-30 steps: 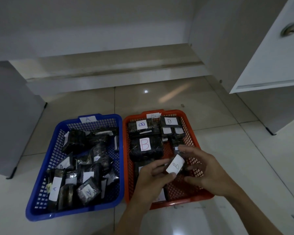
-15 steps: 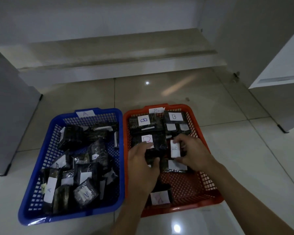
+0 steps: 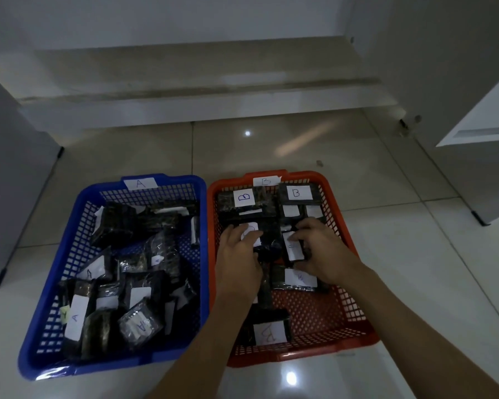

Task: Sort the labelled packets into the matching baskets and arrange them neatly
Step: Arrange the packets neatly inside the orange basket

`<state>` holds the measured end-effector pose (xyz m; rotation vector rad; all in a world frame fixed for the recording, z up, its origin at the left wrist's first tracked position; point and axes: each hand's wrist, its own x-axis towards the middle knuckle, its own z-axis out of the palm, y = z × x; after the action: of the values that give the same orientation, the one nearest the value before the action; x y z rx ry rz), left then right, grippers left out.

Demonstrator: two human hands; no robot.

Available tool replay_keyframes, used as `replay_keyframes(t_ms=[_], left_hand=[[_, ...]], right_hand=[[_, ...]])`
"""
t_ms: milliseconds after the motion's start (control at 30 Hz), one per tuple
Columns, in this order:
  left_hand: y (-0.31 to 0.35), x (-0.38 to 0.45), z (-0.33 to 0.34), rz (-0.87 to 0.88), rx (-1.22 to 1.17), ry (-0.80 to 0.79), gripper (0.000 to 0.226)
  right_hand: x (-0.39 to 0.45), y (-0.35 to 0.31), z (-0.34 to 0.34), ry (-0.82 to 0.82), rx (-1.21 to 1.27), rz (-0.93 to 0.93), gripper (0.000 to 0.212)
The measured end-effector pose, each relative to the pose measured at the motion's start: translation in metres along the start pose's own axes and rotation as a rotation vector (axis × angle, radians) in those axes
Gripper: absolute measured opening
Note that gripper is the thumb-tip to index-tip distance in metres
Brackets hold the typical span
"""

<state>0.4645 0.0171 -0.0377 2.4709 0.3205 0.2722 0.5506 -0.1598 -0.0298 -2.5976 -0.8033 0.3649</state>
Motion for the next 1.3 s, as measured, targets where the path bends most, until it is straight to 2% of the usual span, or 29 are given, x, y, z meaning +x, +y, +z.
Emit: replay_keyframes(t_ms=[67,167,333,400,467,533,600,667,733,800,900,1000,1100,1200,1267,1300], left_hand=[[0.000,0.001,-0.001,0.001,-0.009,0.003,0.052],[-0.001,0.002,-0.003,-0.007,-0.020,-0.018,0.053],[-0.006,0.001,-0.011,0.004,-0.072,-0.129,0.054],[-0.006,-0.004,-0.020,0.031,-0.130,-0.137,0.052],[-0.006,-0.012,-0.031,0.058,-0.191,-0.121,0.049],[-0.007,-0.021,-0.042,0.023,-0.284,-0.142,0.047],[-0.009,-0.030,-0.051,-0.056,-0.381,-0.253,0.048],[-0.010,-0.040,-0.058,-0.137,-0.426,-0.373,0.050],[-0.010,-0.050,-0.062,-0.216,-0.476,-0.420,0.053],[-0.007,-0.061,-0.064,-0.313,-0.555,-0.400,0.057],[0.013,-0.079,-0.061,-0.502,-0.731,-0.312,0.058],[0.043,-0.092,-0.047,-0.586,-0.925,-0.316,0.040],[0.053,-0.093,-0.033,-0.613,-0.998,-0.274,0.031],[0.054,-0.086,-0.030,-0.628,-1.038,-0.284,0.030],[0.051,-0.077,-0.029,-0.613,-1.007,-0.343,0.031],[0.047,-0.072,-0.026,-0.590,-0.960,-0.379,0.031]], right_hand=[[-0.017,-0.002,-0.003,-0.011,-0.003,-0.003,0.059],[-0.038,-0.004,0.002,-0.096,-0.088,-0.033,0.039],[-0.044,-0.004,0.008,-0.078,-0.122,0.030,0.045],[-0.049,-0.013,0.007,-0.038,-0.074,0.026,0.040],[-0.056,-0.031,0.006,-0.071,0.119,0.011,0.028],[-0.062,-0.049,0.009,-0.285,0.288,0.045,0.034],[-0.065,-0.057,0.017,-0.420,0.285,0.065,0.039],[-0.067,-0.053,0.020,-0.387,0.332,0.100,0.027],[-0.072,-0.049,0.014,-0.354,0.455,0.139,0.020],[-0.079,-0.045,0.003,-0.282,0.639,0.199,0.018],[-0.091,-0.050,-0.012,-0.125,1.088,0.395,0.015],[-0.100,-0.067,-0.010,-0.048,1.310,0.521,0.015],[-0.106,-0.071,-0.006,0.037,1.253,0.579,0.026],[-0.109,-0.058,-0.009,0.177,0.840,0.496,0.041],[-0.113,-0.050,-0.013,0.248,0.541,0.312,0.075],[-0.113,-0.046,-0.014,0.227,0.414,0.219,0.090]])
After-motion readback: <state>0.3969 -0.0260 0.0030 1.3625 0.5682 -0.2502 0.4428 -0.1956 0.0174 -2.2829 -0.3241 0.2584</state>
